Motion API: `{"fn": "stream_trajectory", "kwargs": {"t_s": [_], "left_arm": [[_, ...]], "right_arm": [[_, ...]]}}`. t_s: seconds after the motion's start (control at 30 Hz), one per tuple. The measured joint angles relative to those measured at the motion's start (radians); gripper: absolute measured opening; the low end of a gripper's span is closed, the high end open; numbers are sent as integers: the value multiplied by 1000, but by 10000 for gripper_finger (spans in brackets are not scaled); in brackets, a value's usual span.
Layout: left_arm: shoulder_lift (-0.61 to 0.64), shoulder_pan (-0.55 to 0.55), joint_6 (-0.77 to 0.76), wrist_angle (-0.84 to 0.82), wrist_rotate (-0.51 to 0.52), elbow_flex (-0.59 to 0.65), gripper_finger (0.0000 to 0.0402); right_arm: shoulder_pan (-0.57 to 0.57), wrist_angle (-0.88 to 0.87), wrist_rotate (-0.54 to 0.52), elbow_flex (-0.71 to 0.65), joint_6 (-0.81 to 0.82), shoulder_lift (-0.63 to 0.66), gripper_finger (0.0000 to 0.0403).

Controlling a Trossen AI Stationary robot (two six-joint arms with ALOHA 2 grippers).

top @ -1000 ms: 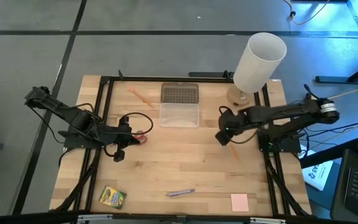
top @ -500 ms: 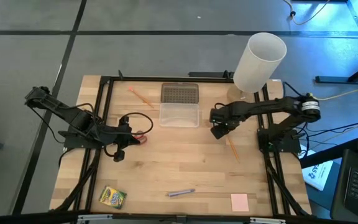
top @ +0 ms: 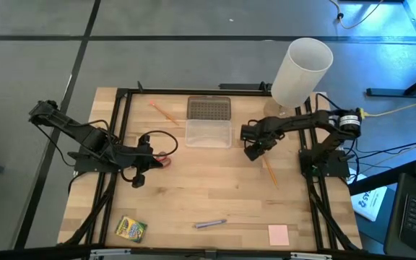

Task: Pack school essentials
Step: Put the right orange pencil into the black supply box

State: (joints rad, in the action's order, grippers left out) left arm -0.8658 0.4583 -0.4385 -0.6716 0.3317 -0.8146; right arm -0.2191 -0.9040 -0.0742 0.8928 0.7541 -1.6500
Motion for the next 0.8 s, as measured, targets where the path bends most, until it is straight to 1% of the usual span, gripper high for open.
{"fn": "stream_trajectory", "kwargs": {"t_s": [0.23,0.6,0.7,0.8], "left_arm": [[0,0,-4,0,0,0,2],[0,0,-5,0,0,0,6],[0,0,-5,0,0,0,2],[0,0,-5,0,0,0,4]], "right_arm": [[-22,23,19,0,-4,-3,142],[-21,28,27,3,-41,-60,142],[-21,28,37,3,-46,-60,131],[-21,34,51,3,-53,-60,107]]}}
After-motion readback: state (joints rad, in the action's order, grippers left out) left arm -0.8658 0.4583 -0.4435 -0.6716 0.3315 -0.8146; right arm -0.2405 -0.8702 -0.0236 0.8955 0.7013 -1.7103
